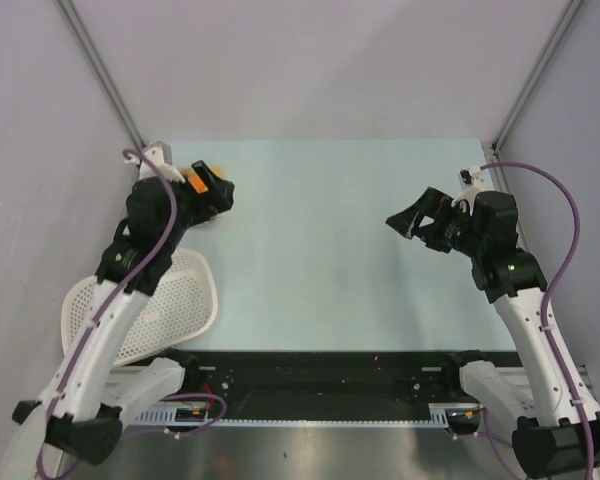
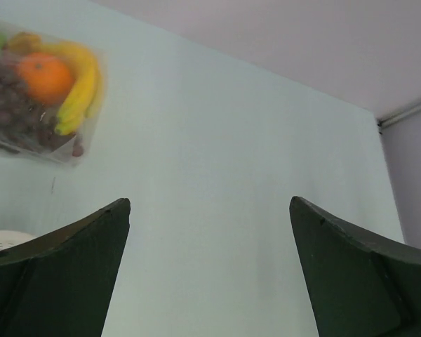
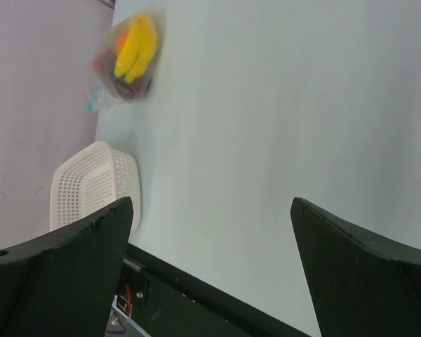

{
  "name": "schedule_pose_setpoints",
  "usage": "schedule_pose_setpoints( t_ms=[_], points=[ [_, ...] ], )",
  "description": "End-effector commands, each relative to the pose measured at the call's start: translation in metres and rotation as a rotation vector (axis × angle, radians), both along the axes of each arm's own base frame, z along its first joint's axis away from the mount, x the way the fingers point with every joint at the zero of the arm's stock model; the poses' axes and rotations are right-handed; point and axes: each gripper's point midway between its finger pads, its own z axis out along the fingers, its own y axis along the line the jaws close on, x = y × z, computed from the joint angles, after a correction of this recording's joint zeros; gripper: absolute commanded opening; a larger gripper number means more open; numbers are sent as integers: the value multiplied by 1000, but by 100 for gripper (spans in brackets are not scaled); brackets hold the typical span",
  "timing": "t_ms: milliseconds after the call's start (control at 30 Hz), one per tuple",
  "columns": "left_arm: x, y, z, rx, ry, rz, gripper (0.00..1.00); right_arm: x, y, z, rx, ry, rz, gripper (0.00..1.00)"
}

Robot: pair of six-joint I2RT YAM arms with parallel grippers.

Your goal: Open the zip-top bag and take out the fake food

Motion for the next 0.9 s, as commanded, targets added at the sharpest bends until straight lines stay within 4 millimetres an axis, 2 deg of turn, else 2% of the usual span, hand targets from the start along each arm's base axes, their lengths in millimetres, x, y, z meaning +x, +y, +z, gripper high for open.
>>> schedule_pose_setpoints(
  t_ms=[0, 33, 100, 133, 167, 200, 233, 267, 300, 333, 367, 400, 467, 500, 533, 700, 733, 867],
  points=[
    [35, 28, -56, -82, 267, 115, 100, 0, -6, 6, -50, 26, -20, 100],
    [48, 34, -57, -95, 250, 137, 100, -2, -1, 2, -65, 37, 12, 100],
    [73, 57, -74, -99, 251, 202, 100, -8, 3, 2, -73, 57, 53, 100],
    [89, 64, -69, -106, 207, 210, 100, -12, 8, 2, -90, 53, 89, 100],
    [104, 84, -91, -90, 258, 254, 100, -12, 11, -2, -97, 71, 106, 100],
    [115, 98, -88, -104, 258, 287, 100, -16, 13, -3, -101, 89, 121, 100],
    [122, 103, -94, -132, 278, 274, 100, -18, 14, -5, -106, 102, 133, 100],
    [135, 127, -92, -139, 264, 311, 100, -19, 17, -9, -124, 115, 158, 100],
    [146, 138, -112, -131, 308, 329, 100, -24, 17, -14, -136, 140, 171, 100],
    [151, 150, -121, -123, 326, 350, 100, -25, 17, -12, -147, 139, 182, 100],
    [157, 170, -123, -128, 314, 375, 100, -27, 17, -14, -167, 134, 200, 100],
    [164, 178, -140, -139, 342, 369, 100, -30, 17, -13, -171, 135, 207, 100],
    [171, 195, -149, -140, 327, 358, 100, -33, 17, -11, -179, 121, 217, 100],
    [173, 200, -156, -130, 330, 355, 100, -35, 18, -8, -178, 106, 226, 100],
    [176, 205, -171, -116, 353, 348, 100, -35, 17, -7, -179, 103, 227, 100],
    [186, 229, -202, -148, 365, 315, 100, -35, 18, -8, -173, 108, 228, 100],
    [187, 236, -216, -159, 392, 324, 100, -34, 18, -9, -172, 113, 227, 100],
    [199, 254, -224, -117, 411, 337, 100, -28, 20, -12, -157, 130, 218, 100]
  ],
)
